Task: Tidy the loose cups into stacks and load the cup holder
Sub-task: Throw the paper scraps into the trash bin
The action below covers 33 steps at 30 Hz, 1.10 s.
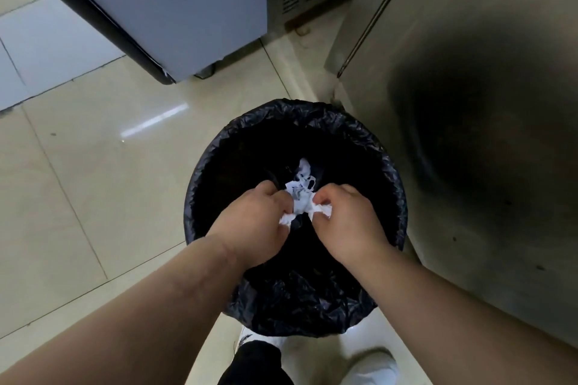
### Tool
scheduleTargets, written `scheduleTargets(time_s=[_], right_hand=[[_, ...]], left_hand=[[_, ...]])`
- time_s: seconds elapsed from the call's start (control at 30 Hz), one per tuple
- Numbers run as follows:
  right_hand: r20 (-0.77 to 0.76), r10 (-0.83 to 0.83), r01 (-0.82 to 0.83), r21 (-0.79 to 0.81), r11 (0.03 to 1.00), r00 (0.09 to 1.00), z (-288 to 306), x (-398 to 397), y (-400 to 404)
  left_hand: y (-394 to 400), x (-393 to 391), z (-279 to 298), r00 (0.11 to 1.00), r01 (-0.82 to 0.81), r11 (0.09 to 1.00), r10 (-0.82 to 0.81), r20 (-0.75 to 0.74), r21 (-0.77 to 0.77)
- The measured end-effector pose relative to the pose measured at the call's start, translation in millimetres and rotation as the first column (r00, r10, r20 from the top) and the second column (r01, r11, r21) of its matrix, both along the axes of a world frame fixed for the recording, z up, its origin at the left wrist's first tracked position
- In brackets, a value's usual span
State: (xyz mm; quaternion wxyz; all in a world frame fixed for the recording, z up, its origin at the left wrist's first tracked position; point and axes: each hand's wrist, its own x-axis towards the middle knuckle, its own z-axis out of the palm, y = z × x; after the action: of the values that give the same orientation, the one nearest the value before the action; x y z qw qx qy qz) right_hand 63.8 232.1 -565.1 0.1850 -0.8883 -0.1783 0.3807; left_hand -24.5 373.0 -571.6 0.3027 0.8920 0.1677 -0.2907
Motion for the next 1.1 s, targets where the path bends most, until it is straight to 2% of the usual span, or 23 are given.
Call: scheduleTargets(time_s=[0.13,0.37,0.63,0.8,0.9,1.0,1.1], right_hand=[[-0.018,0.004,-0.004,-0.035,0.999,1.0,-25.0,-0.6,-0.9],[-0.052,-0.114,0.109,-0.093,0.99,0.992,-50.7,3.6,-1.1],[-0.104,-0.063,0.049,-0.134,0.99,0.993,-47.9,1.5,-0.1],[-0.18,-0.022,-0.019,-0.221,0.975,0.983,-12.6,-3.7,-0.8],[-0.156,0.027,-0.058,-0.196,0.979,0.987,25.0,-10.3,-3.7],[-0.17,0.149,-0.188,-0.243,0.952,0.974,78.2,-16.6,-3.6],[-0.19,0.293,-0.338,-0.276,0.9,0.937,145.0,-22.1,-4.9]], left_hand=[[1.0,4.2,-20.8,0.999,-0.011,0.999,0.012,-0.033,0.032],[-3.4,2.6,-45.7,0.995,-0.08,0.995,0.083,-0.049,0.053],[-12.9,2.8,-38.3,0.994,-0.1,0.994,0.101,-0.043,0.038],[-18.4,-1.5,2.5,0.991,-0.021,0.998,0.028,-0.131,0.054],[-23.6,-3.6,43.7,0.975,0.082,0.995,-0.069,-0.21,0.056],[-30.8,-3.2,97.3,0.924,0.22,0.975,-0.203,-0.324,0.016],[-34.5,-7.9,159.1,0.913,0.252,0.968,-0.237,-0.332,0.002]])
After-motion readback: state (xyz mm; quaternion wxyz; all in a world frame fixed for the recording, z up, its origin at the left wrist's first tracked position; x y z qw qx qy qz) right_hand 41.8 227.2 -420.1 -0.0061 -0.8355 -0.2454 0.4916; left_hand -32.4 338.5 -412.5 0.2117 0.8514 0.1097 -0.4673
